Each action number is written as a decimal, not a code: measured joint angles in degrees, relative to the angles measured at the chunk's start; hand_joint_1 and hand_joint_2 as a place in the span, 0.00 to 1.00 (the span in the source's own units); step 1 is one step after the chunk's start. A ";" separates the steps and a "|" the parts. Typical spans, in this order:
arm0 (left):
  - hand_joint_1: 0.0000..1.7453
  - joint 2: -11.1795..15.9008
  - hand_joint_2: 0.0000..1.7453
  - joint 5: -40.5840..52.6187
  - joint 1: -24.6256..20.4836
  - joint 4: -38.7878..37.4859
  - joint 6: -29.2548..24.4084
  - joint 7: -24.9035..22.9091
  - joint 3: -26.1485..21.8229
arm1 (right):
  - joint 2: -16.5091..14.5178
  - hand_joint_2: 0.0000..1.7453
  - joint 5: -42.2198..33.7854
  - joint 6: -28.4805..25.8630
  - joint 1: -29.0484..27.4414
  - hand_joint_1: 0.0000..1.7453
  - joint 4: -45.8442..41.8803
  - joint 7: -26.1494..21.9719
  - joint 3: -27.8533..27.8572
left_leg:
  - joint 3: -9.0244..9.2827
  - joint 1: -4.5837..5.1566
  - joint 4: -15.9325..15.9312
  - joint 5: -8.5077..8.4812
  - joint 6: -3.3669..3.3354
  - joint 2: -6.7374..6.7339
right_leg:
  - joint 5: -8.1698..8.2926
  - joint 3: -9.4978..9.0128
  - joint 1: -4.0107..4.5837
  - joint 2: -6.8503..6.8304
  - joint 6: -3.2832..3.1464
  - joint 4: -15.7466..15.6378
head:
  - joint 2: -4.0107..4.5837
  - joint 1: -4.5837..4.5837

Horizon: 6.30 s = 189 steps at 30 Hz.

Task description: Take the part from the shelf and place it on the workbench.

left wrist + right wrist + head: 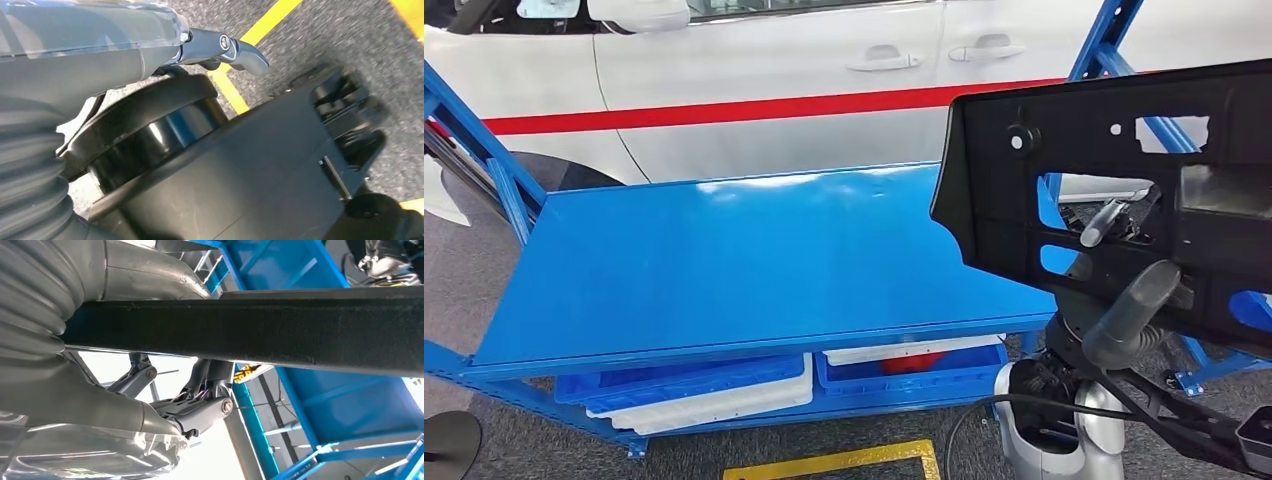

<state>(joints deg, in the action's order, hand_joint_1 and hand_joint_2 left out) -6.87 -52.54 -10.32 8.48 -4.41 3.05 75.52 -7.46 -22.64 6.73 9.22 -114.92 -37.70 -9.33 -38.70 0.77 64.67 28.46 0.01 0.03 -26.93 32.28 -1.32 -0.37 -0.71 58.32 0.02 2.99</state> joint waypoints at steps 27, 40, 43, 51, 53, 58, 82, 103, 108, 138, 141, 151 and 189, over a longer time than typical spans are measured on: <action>0.00 -0.09 1.00 -0.29 -0.78 0.02 1.88 -0.02 1.19 | -0.81 1.00 -0.26 2.92 -0.90 1.00 -0.21 -0.11 1.57 | 2.42 0.48 -7.20 -6.90 -1.76 -0.23 | -1.78 -3.68 1.35 0.08 0.37 -1.60 | 0.00 -0.02; 0.00 0.02 1.00 -0.05 -1.02 0.02 2.31 -0.83 1.59 | -1.33 1.00 2.44 2.06 -2.68 1.00 -0.78 -0.28 2.82 | 10.38 -1.76 -7.00 -0.09 1.68 0.22 | 4.00 3.27 -0.42 -0.43 2.12 -1.20 | 0.00 -0.01; 0.00 -0.02 1.00 -0.25 -0.95 0.02 2.12 -0.67 1.63 | -1.44 1.00 2.42 2.12 -2.90 1.00 -0.93 -0.29 2.87 | 10.52 -1.56 -8.34 0.18 0.03 0.23 | 4.47 3.86 -0.45 -0.31 3.27 -0.93 | 0.00 -0.02; 0.00 -0.07 1.00 -1.21 -0.25 0.02 0.93 0.45 1.62 | -1.46 1.00 -0.46 2.09 -5.80 1.00 -0.53 -0.37 4.34 | 8.63 -0.45 -7.95 -1.20 -2.36 -2.21 | -2.30 7.70 0.01 -0.18 2.87 12.37 | 0.00 -0.02; 0.00 -0.09 1.00 -1.54 -0.14 0.02 0.62 0.67 1.61 | -1.56 1.00 -1.41 2.06 -6.48 1.00 -0.21 -0.37 5.14 | 8.54 -0.04 -7.70 -1.10 -2.26 -3.08 | 0.37 3.06 0.79 -1.95 1.79 4.60 | 0.00 -0.02; 0.00 -0.11 1.00 -1.77 0.10 0.02 0.26 0.84 1.61 | -2.21 1.00 -2.58 2.06 -7.82 1.00 0.56 -0.38 6.46 | 8.24 0.39 -7.14 -0.60 -1.35 -5.23 | 1.31 1.20 1.62 -2.54 0.19 -0.53 | 0.00 -0.02; 0.00 -0.32 1.00 -1.34 -0.11 0.00 -0.57 -0.02 2.09 | -6.11 1.00 -4.08 3.73 -8.62 1.00 3.60 -0.16 13.32 | 7.08 -1.05 -7.11 -1.98 -2.24 -2.33 | -2.42 6.52 0.49 0.22 2.95 11.14 | 0.00 -0.02; 0.00 -0.25 1.00 -1.12 -1.11 0.00 -0.07 -1.25 3.33 | -8.47 1.00 -2.17 4.15 -8.77 1.00 3.42 -0.14 16.13 | 7.68 -0.76 -6.74 -1.22 -0.91 2.06 | 2.69 2.37 0.75 4.74 0.95 -0.14 | 0.00 -0.01; 0.00 -0.19 1.00 -1.37 -1.08 0.00 -0.07 -1.28 3.43 | -8.47 1.00 -2.12 4.11 -8.67 1.00 3.52 -0.13 16.19 | 7.77 -0.77 -6.94 -1.46 -1.25 1.74 | 2.92 2.47 0.72 5.13 1.39 -0.30 | 0.00 -0.02; 0.00 0.03 1.00 -2.28 -0.61 -0.01 -0.33 -0.33 4.08 | -8.33 1.00 -1.50 0.83 -8.23 1.00 2.90 -0.32 16.27 | 7.78 -1.31 -7.75 -2.13 -1.08 2.83 | 2.24 2.41 0.68 6.75 1.36 0.04 | 0.00 -0.02; 0.00 -0.05 1.00 -2.46 -0.67 -0.02 -0.45 -0.25 4.09 | -8.27 1.00 -2.04 0.86 -8.28 1.00 2.78 -0.38 16.26 | 8.09 -1.49 -8.57 -2.58 -1.68 0.42 | -1.89 5.95 0.80 2.32 2.12 7.23 | 0.00 -0.03; 0.00 0.17 1.00 -2.89 -0.24 -0.04 -0.66 -0.13 4.10 | -8.20 1.00 -3.18 0.83 -8.37 1.00 3.37 -0.39 16.14 | 8.69 -0.94 -7.85 -1.23 0.24 -6.16 | 1.85 2.04 0.64 -2.98 1.44 -0.12 | 0.00 -0.02; 0.00 2.04 1.00 -2.14 -0.13 -0.18 0.27 -1.54 6.83 | -10.17 1.00 -1.55 -3.06 -17.99 1.00 -3.85 -0.36 16.45 | 3.23 -1.31 7.68 8.05 1.40 -0.45 | 2.06 1.92 0.64 1.68 -0.69 -0.61 | 0.00 -0.02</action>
<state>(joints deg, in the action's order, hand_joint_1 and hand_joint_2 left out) -4.84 -54.68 -10.46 8.31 -4.15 1.51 82.35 -17.64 -24.18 3.67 -8.77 -118.77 -38.06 7.13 -35.47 -0.54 72.35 36.50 1.41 -0.42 -24.87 34.20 -0.68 1.31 -1.40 57.71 0.02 2.97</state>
